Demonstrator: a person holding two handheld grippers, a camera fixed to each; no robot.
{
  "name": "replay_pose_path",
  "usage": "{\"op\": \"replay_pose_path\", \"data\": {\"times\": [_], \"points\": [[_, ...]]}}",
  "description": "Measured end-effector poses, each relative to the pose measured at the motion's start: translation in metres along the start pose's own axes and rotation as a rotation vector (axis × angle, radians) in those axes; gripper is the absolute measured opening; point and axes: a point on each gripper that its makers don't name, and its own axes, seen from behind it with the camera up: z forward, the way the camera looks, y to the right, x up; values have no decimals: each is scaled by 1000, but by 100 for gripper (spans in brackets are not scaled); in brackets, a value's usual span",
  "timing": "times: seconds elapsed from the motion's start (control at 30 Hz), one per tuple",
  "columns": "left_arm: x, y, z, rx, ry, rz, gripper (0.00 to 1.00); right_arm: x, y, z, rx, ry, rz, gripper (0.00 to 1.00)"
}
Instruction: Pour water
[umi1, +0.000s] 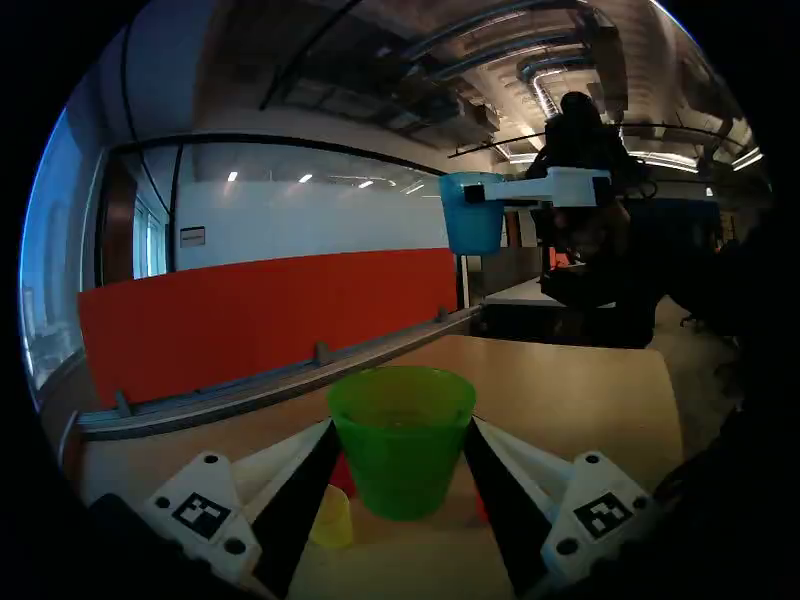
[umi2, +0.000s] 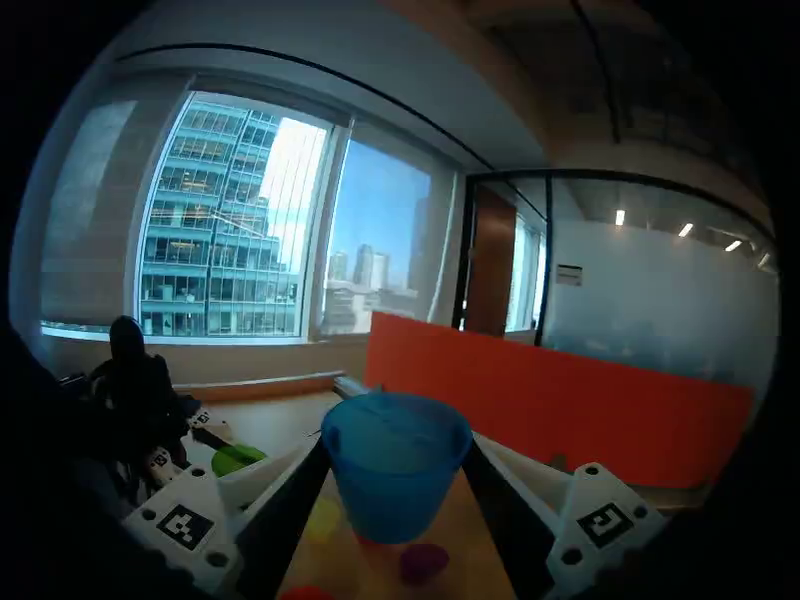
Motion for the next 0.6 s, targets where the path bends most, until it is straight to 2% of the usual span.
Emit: {"op": "replay_pose_path", "data": {"times": [0.6], "points": [[-6,3,3,-13,-28,6,82,-13,22,-12,-47,-22,6,91]]}}
